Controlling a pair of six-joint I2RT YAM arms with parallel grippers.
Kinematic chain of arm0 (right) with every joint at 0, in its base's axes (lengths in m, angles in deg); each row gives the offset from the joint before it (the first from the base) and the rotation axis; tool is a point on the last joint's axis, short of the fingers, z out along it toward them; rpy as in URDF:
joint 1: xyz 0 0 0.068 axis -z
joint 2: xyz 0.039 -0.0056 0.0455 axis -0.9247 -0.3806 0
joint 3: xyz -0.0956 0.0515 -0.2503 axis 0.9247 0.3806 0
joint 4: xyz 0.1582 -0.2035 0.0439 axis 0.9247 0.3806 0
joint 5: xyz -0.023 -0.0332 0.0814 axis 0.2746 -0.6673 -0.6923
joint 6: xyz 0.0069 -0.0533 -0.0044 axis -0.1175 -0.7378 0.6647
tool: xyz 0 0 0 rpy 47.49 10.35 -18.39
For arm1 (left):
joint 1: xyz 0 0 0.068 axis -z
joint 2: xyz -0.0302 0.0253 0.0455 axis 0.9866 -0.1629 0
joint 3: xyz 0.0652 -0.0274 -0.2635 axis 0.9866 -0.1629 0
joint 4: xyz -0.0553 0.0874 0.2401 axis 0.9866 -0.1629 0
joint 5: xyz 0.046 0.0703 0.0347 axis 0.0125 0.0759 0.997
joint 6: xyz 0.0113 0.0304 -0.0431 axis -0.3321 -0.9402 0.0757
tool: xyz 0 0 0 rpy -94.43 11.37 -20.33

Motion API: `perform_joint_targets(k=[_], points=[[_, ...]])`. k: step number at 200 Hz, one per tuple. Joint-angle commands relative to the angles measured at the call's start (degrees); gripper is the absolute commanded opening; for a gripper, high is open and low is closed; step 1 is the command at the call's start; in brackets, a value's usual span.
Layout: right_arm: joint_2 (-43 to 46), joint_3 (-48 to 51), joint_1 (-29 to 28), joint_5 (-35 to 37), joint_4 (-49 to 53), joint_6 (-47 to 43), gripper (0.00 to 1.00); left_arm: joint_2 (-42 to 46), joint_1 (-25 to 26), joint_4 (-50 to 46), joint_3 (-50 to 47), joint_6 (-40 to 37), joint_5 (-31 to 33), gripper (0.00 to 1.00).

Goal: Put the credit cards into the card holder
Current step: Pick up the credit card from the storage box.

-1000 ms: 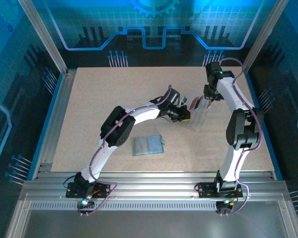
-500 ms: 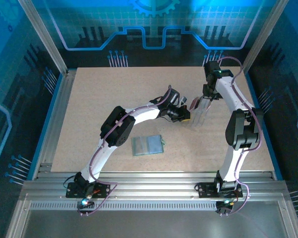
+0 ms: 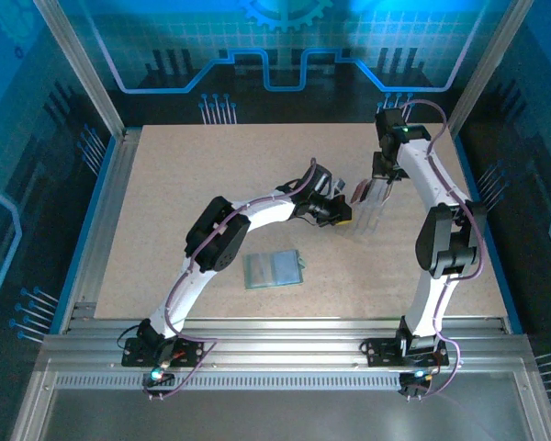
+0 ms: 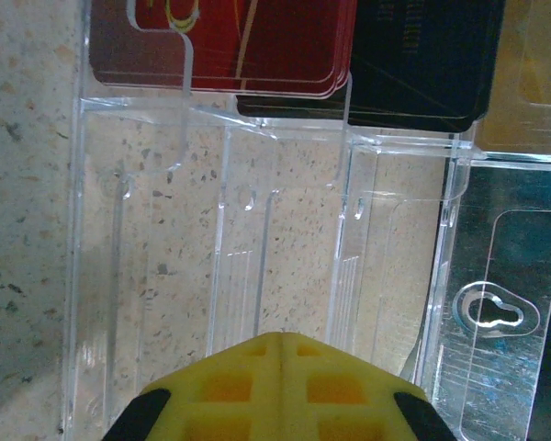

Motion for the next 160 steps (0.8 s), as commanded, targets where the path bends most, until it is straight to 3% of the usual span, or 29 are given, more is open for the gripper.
perform_joint_targets(k=[1,91,125,160], points=[[0.5,-1.9,-0.7,0.9,2.4,-0.8,0.00,-1.8,-1.3,-7.6,-3.4,-0.4,5.3,0.04],[5.7,2.2,-1.1,-5.5,-2.6,-0.6,0.00,6.4,-3.6,-3.5,-4.7,1.4,1.7,0.17],[6.8,2.4,-1.6,-7.0,-3.0,-0.5,0.00,9.2,-4.2,-0.3,-3.7,1.9,-3.3,0.25],[9.1,4.8,-3.6,-8.0,-4.7,0.0,0.00,15.6,-5.1,4.0,-10.3,3.5,-5.2,0.27]])
